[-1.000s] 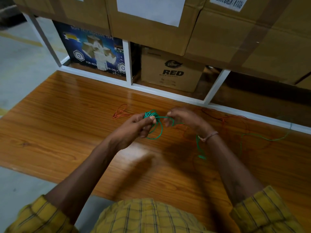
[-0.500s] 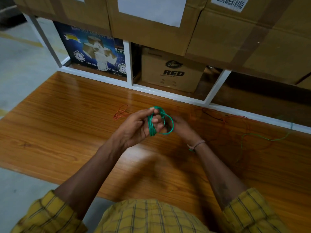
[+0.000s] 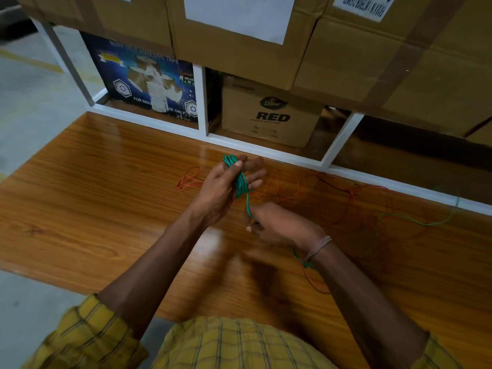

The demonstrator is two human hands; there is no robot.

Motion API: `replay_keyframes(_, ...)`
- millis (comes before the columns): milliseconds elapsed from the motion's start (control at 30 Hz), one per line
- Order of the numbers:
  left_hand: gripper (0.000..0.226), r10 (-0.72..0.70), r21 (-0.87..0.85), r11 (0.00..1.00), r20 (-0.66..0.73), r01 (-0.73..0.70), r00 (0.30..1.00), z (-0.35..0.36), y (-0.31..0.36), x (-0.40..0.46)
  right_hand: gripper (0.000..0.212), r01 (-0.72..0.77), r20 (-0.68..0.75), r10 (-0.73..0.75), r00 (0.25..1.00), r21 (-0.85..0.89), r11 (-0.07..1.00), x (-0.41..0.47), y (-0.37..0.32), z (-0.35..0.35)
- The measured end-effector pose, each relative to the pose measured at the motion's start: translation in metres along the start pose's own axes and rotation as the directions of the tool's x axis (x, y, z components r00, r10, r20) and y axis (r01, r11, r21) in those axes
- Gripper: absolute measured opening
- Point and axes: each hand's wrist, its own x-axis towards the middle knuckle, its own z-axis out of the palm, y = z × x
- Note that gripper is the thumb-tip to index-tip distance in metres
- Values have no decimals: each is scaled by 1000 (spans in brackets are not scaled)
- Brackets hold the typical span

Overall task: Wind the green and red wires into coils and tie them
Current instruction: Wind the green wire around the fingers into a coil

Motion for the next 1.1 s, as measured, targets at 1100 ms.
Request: replay_keyframes(1100,31,-348,847,529,273,-52,897,-20,5,-43,19,347,-323,404,856,938,14,58,132,-44)
